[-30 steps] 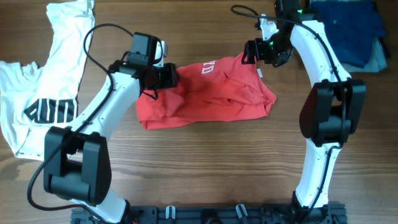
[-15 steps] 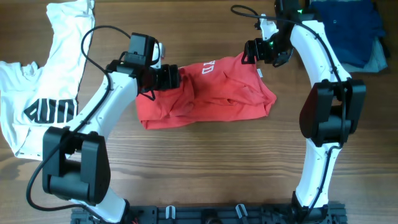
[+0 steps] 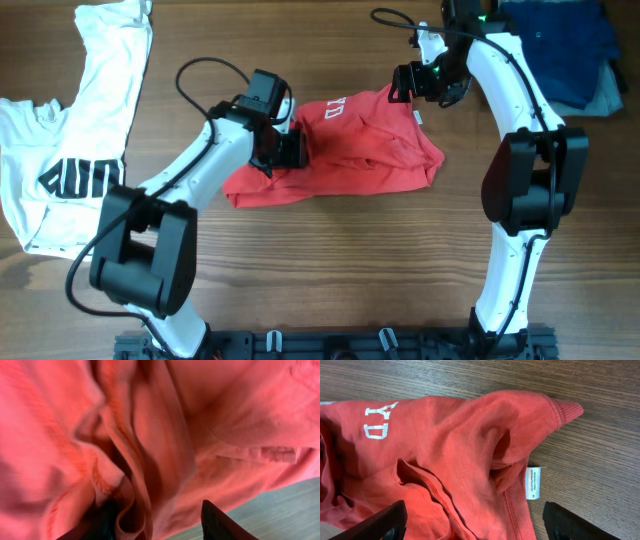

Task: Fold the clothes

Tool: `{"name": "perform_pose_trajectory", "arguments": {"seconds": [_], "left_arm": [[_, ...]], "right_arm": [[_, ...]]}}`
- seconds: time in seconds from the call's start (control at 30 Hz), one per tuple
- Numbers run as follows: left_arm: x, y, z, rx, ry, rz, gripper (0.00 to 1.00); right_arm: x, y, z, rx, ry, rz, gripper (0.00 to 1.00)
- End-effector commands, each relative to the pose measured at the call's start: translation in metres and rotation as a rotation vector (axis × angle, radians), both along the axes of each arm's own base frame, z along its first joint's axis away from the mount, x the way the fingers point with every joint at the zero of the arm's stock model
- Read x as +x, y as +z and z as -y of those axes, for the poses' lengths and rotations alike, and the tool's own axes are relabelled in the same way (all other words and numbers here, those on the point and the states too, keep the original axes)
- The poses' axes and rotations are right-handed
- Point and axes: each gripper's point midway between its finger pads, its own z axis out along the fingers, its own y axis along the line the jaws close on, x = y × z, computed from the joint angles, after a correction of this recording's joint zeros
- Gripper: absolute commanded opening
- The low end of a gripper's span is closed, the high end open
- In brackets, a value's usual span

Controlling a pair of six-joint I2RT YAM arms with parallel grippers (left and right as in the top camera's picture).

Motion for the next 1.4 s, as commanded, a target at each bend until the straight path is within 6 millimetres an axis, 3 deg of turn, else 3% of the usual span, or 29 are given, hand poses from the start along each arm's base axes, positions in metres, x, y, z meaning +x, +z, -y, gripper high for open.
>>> {"name": "perform_pose_trajectory", "arguments": {"seconds": [0.0,0.17,0.37,0.53,0.63,0.87,0.97,1.17,1.37], "left_arm": [[-0.009,0.009,0.035,-0.130,-0.054,-0.029,0.54],[-0.021,0.017,0.069,-0.205,-0.134,-0.021,0.55],[-0.031,0.021,0.096,-0.227,-0.172,-0.005,0.61],[-0.029,0.024,0.096,-0.232,-0.168,0.004,0.61],[-0.016,0.043,0.087,-0.251,-0.142,0.050,0.65],[0.017,0.119,0.052,-0.294,-0.055,0.253,0.80],[0.026,0.143,0.019,-0.258,0.026,0.325,0.87],[0.032,0.151,-0.051,-0.105,0.201,0.357,0.93],[0.025,0.139,-0.093,-0.029,0.299,0.289,0.94]], "right_arm": [[0.004,0.017,0.000,0.002,0.020,0.049,0.88],[0.004,0.017,0.000,0.002,0.020,0.049,0.88],[0.004,0.017,0.000,0.002,0.020,0.050,0.88],[0.001,0.016,0.001,0.001,0.017,0.036,0.88],[-0.003,0.015,0.005,-0.007,0.009,0.014,0.88],[-0.026,-0.009,0.016,-0.019,-0.006,-0.087,0.89],[-0.042,-0.030,0.017,-0.023,0.018,-0.136,0.91],[-0.052,-0.051,0.012,0.008,0.099,-0.133,0.91],[-0.057,-0.071,0.006,0.042,0.135,-0.110,0.95]]}}
